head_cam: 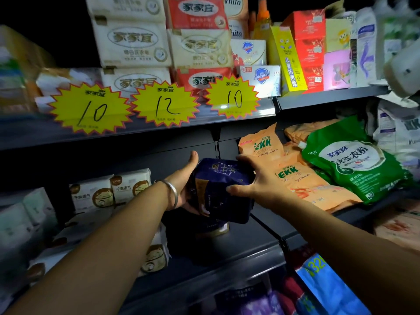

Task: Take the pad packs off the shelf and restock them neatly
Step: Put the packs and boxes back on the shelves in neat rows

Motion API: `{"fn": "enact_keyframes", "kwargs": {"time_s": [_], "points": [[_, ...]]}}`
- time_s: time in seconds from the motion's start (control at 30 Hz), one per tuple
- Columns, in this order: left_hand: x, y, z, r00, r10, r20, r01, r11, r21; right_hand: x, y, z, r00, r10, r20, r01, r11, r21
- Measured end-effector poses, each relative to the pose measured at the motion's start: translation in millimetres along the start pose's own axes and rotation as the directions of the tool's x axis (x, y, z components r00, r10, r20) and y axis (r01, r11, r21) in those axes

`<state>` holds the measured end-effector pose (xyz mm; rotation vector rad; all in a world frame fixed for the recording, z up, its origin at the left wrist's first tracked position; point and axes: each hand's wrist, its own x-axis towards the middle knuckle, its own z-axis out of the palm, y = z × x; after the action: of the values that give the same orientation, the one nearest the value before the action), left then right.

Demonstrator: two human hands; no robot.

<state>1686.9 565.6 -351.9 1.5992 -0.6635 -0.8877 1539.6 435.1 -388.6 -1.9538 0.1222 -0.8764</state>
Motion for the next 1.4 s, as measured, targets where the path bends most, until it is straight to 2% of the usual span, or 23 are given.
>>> {"fn": "enact_keyframes", "kwargs": {"time_s": [0.1, 0.17, 0.23, 0.3, 0.37, 0.43, 0.5, 0.57, 0.63, 0.7, 0.77, 0.87, 0.97, 1.03, 1.17, 1.23, 1.3, 1.4], "points": [[-7.3, 2.7, -3.0, 1.000, 0.000, -0.031, 0.002, 0.999, 0.050, 7.0, -4.7, 6.1, 0.999, -0.029, 0.040, 0.031, 0.998, -0.051], [-4.6, 3.8, -6.2, 0.997, 0.012, -0.081, -0.010, 1.000, 0.023, 15.5, -2.1, 10.3, 0.999, -0.019, 0.026, 0.020, 0.998, -0.061], [0.4, 4.4, -9.3, 0.989, 0.032, -0.144, -0.040, 0.998, -0.055, 24.6, 5.8, 16.9, 0.997, 0.024, -0.075, -0.031, 0.996, -0.085], [9.0, 3.8, -11.4, 0.972, 0.070, -0.224, -0.097, 0.989, -0.112, 34.4, 16.0, 22.9, 0.956, 0.182, -0.229, -0.210, 0.972, -0.103], [13.9, 2.8, -8.9, 0.957, 0.102, -0.273, -0.150, 0.975, -0.161, 39.4, 20.5, 30.5, 0.897, 0.363, -0.251, -0.367, 0.930, 0.030], [17.1, 0.4, -5.6, 0.953, 0.132, -0.273, -0.192, 0.960, -0.204, 44.2, 18.4, 42.1, 0.876, 0.470, -0.109, -0.405, 0.840, 0.361], [23.7, -5.2, -7.7, 0.950, 0.188, -0.249, -0.238, 0.954, -0.185, 47.3, 13.3, 52.9, 0.890, 0.456, 0.016, -0.380, 0.721, 0.579], [28.2, -7.4, -11.2, 0.945, 0.224, -0.238, -0.266, 0.951, -0.161, 49.8, 10.4, 58.7, 0.908, 0.415, 0.064, -0.364, 0.701, 0.614], [33.7, -6.3, -17.8, 0.933, 0.203, -0.298, -0.268, 0.944, -0.195, 52.6, 11.7, 59.6, 0.920, 0.388, 0.060, -0.335, 0.696, 0.635], [38.1, -5.8, -23.2, 0.901, 0.204, -0.384, -0.291, 0.939, -0.184, 57.7, 17.6, 60.8, 0.932, 0.361, 0.043, -0.304, 0.710, 0.635], [42.7, -8.6, -29.4, 0.866, 0.261, -0.426, -0.315, 0.947, -0.059, 61.9, 21.6, 64.1, 0.941, 0.337, 0.026, -0.285, 0.750, 0.598], [44.7, -11.7, -39.0, 0.881, 0.312, -0.357, -0.347, 0.937, -0.037, 71.3, 27.2, 63.7, 0.938, 0.347, -0.013, -0.277, 0.768, 0.577], [41.7, -9.7, -50.6, 0.930, 0.286, -0.229, -0.298, 0.954, -0.019, 82.1, 33.7, 58.6, 0.934, 0.356, -0.017, -0.278, 0.756, 0.592], [45.5, -10.3, -51.8, 0.941, 0.288, -0.180, -0.287, 0.957, 0.032, 89.5, 37.5, 57.3, 0.944, 0.329, -0.028, -0.250, 0.766, 0.592], [56.9, -11.7, -44.5, 0.905, 0.333, -0.265, -0.320, 0.943, 0.092, 99.3, 40.2, 63.6, 0.959, 0.277, -0.054, -0.212, 0.834, 0.510], [60.3, -11.9, -49.3, 0.901, 0.344, -0.263, -0.342, 0.938, 0.057, 104.8, 45.5, 64.5, 0.952, 0.285, -0.113, -0.199, 0.855, 0.479], [60.0, -12.2, -55.4, 0.900, 0.351, -0.260, -0.357, 0.934, 0.026, 108.7, 49.8, 62.1, 0.941, 0.300, -0.158, -0.186, 0.845, 0.501], [63.6, -11.5, -66.7, 0.883, 0.339, -0.324, -0.339, 0.939, 0.059, 112.0, 54.7, 57.5, 0.950, 0.284, -0.128, -0.173, 0.824, 0.540]]}}
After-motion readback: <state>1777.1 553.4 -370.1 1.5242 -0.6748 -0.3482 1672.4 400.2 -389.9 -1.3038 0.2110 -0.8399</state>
